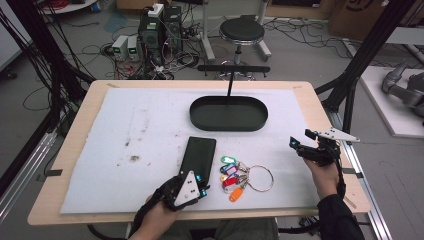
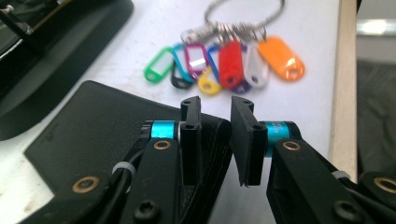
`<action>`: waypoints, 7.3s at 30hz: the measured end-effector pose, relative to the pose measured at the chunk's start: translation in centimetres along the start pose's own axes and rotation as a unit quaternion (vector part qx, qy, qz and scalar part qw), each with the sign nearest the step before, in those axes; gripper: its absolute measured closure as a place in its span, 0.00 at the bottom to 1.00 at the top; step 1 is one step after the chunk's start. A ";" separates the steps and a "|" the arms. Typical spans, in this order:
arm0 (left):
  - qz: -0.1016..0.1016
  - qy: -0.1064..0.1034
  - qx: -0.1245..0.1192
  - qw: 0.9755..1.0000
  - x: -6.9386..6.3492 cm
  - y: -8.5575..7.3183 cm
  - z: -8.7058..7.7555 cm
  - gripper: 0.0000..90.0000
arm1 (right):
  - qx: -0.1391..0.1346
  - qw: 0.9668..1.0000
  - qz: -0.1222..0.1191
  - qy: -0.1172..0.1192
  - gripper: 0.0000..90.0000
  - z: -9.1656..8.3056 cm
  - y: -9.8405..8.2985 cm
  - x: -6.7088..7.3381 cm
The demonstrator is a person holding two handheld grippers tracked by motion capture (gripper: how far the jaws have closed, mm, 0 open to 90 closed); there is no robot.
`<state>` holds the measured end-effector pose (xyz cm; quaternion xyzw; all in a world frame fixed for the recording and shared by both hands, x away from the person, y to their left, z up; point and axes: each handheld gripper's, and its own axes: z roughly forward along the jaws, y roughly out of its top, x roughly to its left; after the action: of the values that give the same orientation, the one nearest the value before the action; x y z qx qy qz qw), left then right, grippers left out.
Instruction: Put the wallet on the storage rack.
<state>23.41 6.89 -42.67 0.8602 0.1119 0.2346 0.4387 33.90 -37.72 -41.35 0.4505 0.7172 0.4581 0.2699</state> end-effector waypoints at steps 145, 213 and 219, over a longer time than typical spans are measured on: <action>-0.181 -0.082 -0.253 0.947 11.6 -4.8 -5.3 0.84 | -0.034 0.937 -0.113 0.329 0.27 7.9 6.9 9.4; -0.212 -0.005 -0.230 0.950 11.3 -6.9 -7.4 0.45 | -0.069 0.972 -0.062 0.217 0.86 11.2 7.6 5.1; -0.211 -0.004 -0.225 0.951 11.1 -7.1 -7.5 0.45 | -0.053 0.974 -0.071 0.210 0.86 13.4 6.9 5.1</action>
<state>29.37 20.79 -41.23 0.6967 0.2336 0.1526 0.6609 45.06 -26.37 -40.85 0.2778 0.7626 0.5594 0.1686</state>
